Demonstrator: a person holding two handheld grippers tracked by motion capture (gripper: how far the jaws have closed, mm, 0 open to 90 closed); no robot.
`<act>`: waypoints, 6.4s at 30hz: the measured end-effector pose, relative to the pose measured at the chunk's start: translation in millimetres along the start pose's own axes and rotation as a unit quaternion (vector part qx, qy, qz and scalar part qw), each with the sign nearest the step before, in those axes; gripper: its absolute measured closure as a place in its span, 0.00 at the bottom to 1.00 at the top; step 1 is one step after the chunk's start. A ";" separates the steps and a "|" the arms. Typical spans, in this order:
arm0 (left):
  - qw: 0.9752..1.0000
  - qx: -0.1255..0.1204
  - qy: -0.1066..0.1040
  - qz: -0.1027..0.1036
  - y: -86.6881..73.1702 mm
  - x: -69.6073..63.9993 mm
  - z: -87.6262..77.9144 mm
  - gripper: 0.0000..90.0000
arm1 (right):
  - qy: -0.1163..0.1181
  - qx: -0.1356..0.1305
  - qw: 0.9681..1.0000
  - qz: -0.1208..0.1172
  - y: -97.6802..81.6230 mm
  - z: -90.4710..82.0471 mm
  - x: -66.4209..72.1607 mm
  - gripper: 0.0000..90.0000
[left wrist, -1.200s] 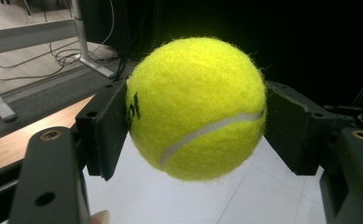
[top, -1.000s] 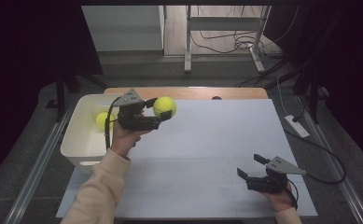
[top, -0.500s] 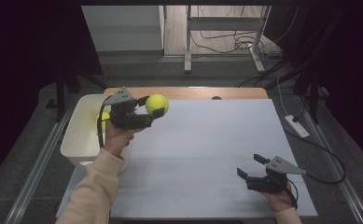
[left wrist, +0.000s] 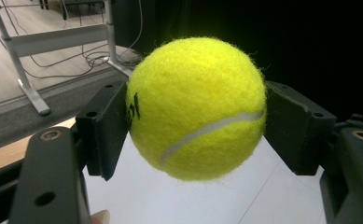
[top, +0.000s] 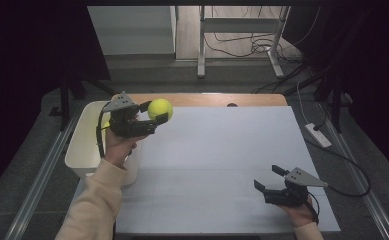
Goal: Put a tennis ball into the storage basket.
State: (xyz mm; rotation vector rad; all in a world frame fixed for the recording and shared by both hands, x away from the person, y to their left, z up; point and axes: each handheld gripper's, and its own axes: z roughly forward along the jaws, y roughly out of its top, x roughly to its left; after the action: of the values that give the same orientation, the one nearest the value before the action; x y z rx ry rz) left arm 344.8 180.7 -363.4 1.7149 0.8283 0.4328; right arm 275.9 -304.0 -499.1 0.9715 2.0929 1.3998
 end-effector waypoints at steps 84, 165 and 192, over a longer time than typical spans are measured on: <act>0.985 0.065 0.155 -0.046 -33.2 69.8 -70.4 0.31 | -0.001 0.000 1.000 -0.002 1.4 1.2 0.4 0.13; 0.989 0.068 0.116 -0.056 -44.6 68.2 -83.4 0.06 | 0.001 -0.003 1.000 0.002 1.1 3.3 -2.2 0.13; 0.999 0.032 -0.003 -0.006 -69.2 1.8 -72.0 0.05 | 0.002 -0.007 1.000 -0.001 3.1 2.6 -0.4 0.13</act>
State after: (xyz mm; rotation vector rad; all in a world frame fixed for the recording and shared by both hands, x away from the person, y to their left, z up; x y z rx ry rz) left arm 277.3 240.1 -406.9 1.7673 0.8565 0.3971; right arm 278.9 -302.1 -497.3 0.9621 2.0838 1.4142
